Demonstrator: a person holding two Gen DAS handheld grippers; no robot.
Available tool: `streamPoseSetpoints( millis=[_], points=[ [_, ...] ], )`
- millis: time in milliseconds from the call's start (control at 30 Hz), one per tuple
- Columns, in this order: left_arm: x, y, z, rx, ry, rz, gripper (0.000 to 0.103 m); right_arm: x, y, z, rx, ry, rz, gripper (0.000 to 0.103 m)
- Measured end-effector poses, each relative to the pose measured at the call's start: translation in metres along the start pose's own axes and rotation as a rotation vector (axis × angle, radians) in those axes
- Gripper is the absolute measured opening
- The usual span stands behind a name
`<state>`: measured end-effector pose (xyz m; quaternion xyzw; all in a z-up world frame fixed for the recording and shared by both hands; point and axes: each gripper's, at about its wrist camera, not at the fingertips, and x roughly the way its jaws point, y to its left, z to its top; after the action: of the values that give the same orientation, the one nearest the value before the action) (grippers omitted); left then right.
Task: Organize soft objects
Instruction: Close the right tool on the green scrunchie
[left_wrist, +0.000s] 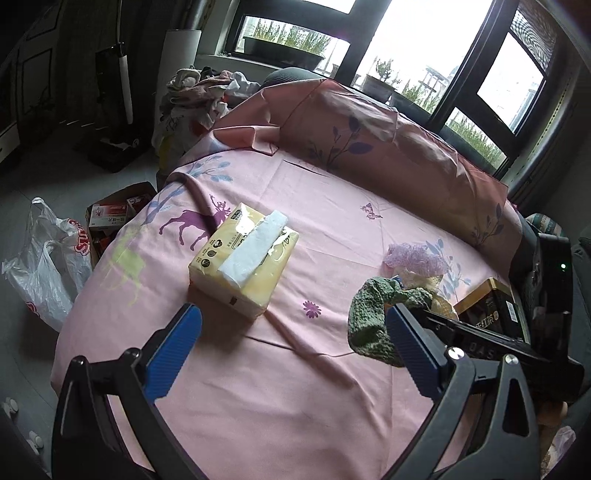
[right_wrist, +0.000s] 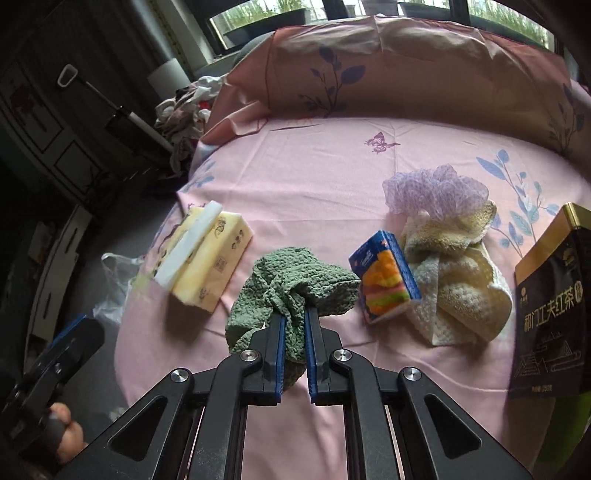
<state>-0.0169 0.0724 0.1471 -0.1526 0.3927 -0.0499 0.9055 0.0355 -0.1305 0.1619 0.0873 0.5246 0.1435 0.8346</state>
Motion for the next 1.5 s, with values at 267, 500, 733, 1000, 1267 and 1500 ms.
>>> streamPoseSetpoints(
  millis=[267, 500, 733, 1000, 1267, 1500],
  points=[
    [0.010, -0.030, -0.019, 0.107, 0.045, -0.033, 0.101, 0.004, -0.034, -0.063, 0.086, 0.068, 0.044, 0.011],
    [0.029, -0.047, -0.048, 0.131, 0.089, -0.020, 0.101, 0.023, -0.067, -0.076, 0.161, 0.188, -0.011, 0.023],
    [0.053, -0.052, -0.076, 0.134, 0.225, -0.057, 0.093, -0.021, -0.083, -0.075, 0.194, 0.035, 0.031, 0.078],
    [0.079, -0.081, -0.114, 0.135, 0.450, -0.193, 0.053, -0.003, -0.100, -0.080, 0.281, 0.075, 0.130, 0.077],
    [0.100, -0.092, -0.129, 0.141, 0.528, -0.195, 0.049, 0.035, -0.101, -0.088, 0.342, 0.175, 0.162, 0.060],
    [0.107, -0.090, -0.126, 0.158, 0.500, -0.192, 0.034, 0.054, -0.095, -0.090, 0.331, 0.190, 0.192, 0.041]
  ],
)
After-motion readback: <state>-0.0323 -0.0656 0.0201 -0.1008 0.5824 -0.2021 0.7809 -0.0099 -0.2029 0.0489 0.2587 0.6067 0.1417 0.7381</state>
